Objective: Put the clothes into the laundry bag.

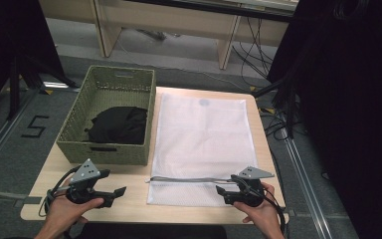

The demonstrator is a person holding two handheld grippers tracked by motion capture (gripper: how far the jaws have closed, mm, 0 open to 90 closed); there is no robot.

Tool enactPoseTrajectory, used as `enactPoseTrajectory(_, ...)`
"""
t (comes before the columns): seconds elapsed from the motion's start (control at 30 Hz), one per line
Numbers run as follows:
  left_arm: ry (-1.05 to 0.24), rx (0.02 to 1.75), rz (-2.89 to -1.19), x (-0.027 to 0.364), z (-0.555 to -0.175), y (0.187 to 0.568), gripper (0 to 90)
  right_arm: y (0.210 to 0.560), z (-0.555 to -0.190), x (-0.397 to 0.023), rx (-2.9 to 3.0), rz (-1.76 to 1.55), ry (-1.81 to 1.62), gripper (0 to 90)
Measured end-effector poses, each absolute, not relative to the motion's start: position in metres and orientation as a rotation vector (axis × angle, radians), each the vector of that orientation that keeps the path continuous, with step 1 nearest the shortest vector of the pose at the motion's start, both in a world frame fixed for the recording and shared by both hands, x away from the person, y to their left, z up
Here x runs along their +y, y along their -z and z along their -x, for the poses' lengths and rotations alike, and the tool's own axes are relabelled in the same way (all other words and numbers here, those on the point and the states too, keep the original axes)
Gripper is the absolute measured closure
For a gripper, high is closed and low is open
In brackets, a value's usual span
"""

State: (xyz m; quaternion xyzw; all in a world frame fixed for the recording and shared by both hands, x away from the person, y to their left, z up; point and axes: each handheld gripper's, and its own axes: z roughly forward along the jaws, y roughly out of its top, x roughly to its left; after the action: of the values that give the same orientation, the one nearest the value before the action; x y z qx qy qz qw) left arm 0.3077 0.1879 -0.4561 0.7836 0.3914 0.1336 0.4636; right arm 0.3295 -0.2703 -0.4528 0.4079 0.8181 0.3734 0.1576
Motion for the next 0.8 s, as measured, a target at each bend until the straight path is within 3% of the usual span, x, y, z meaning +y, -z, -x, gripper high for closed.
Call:
enactPoseTrajectory(0.53,-0.326,0.941,-1.943,0.187,-0.309,0.457,17.8,0.457,-0.331,-0.264,2.385,-1.179,-1.05,26.4)
enactPoseTrajectory(0.8,-0.325,0.947,-1.957,0.186,-0.309,0.458,18.2,0.459,-0.348,-0.257,2.39,-1.084,-0.976,23.7)
